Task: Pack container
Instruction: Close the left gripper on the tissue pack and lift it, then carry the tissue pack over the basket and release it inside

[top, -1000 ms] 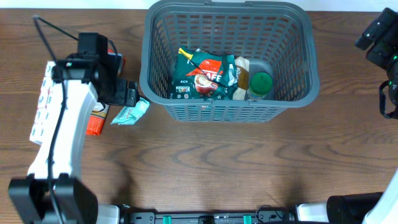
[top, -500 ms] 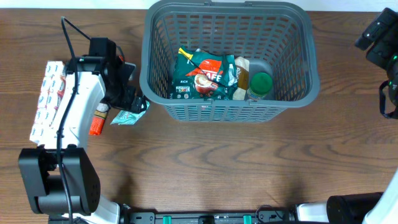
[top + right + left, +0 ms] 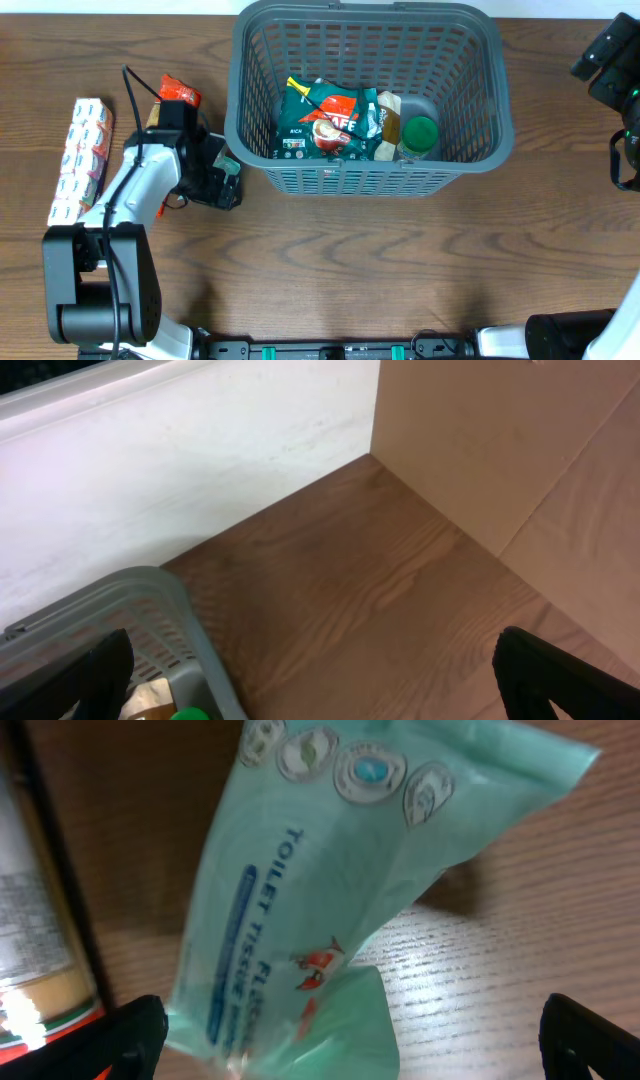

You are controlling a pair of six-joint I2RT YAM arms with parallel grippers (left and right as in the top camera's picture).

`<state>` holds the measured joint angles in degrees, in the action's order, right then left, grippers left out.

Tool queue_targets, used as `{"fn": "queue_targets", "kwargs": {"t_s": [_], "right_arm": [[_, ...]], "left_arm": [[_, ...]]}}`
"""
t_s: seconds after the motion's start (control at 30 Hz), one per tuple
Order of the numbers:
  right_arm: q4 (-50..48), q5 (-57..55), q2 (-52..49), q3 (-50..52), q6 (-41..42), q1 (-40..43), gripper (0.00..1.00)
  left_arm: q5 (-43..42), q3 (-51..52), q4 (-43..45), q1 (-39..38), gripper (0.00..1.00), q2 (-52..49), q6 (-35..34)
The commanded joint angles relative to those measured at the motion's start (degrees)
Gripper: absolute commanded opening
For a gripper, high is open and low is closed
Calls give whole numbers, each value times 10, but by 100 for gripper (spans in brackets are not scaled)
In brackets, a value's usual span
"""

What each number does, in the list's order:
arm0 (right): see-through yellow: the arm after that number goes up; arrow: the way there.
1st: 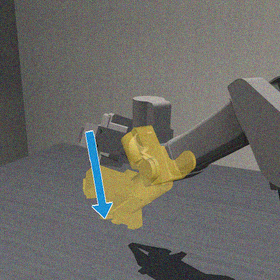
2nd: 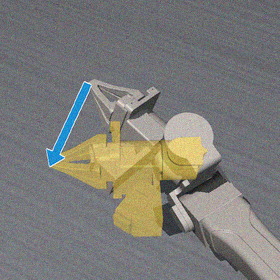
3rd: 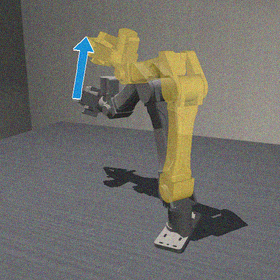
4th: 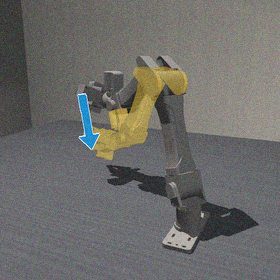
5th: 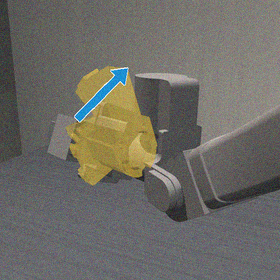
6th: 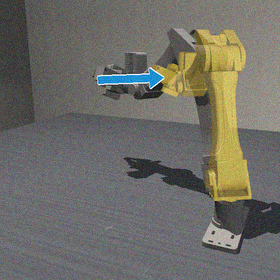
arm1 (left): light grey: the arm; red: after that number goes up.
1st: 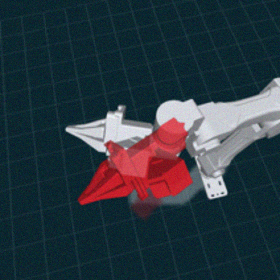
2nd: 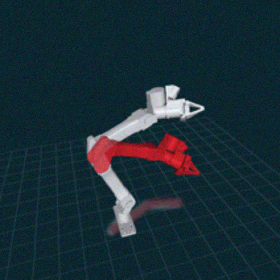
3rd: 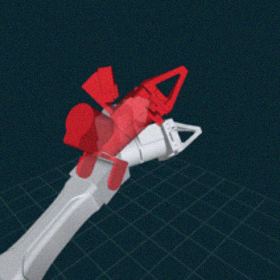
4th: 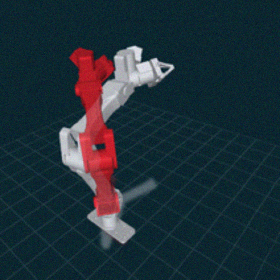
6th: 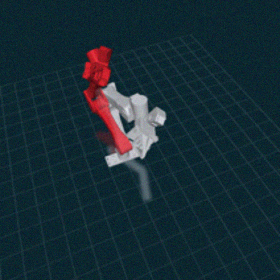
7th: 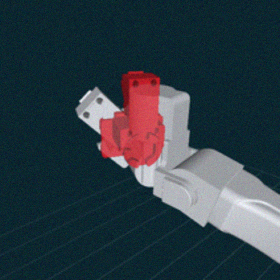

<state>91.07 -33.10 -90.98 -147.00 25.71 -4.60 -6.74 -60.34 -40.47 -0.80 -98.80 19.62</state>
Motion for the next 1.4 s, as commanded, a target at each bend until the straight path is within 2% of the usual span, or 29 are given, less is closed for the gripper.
{"fn": "queue_targets", "kwargs": {"t_s": [0.0, 0.27, 0.33, 0.37, 0.4, 0.47, 0.5, 0.53, 0.73, 0.87, 1.23, 1.37], "right_arm": [[1, -9, -1, 1, 8, 5, 99], [1, -9, -1, 1, 8, 5, 99], [1, -9, -1, 1, 8, 5, 99], [1, -9, -1, 1, 8, 5, 99], [1, -9, -1, 1, 8, 5, 99], [1, -9, -1, 1, 8, 5, 99], [1, -9, -1, 1, 8, 5, 99], [1, -9, -1, 1, 8, 5, 99], [1, -9, -1, 1, 8, 5, 99], [1, -9, -1, 1, 8, 5, 99], [1, -9, -1, 1, 8, 5, 99], [1, -9, -1, 1, 8, 5, 99]], "left_arm": [[-4, 16, 17, 2, 100, 0, 9], [-4, 19, 52, 2, 100, -1, 9], [-3, 19, 54, 2, 94, -1, 9], [-3, 19, 54, 2, 88, -1, 9], [-3, 19, 54, 2, 76, -1, 9], [-3, 19, 54, 2, 31, -1, 9], [-3, 19, 54, 2, 12, -1, 9], [-3, 19, 54, 2, 6, -1, 9], [0, 16, 54, 2, 6, 2, 9], [32, -7, 50, 3, 6, 25, -33], [177, -175, -18, 2, 6, 157, -101], [156, -236, -26, 0, 6, 204, -123]]}}
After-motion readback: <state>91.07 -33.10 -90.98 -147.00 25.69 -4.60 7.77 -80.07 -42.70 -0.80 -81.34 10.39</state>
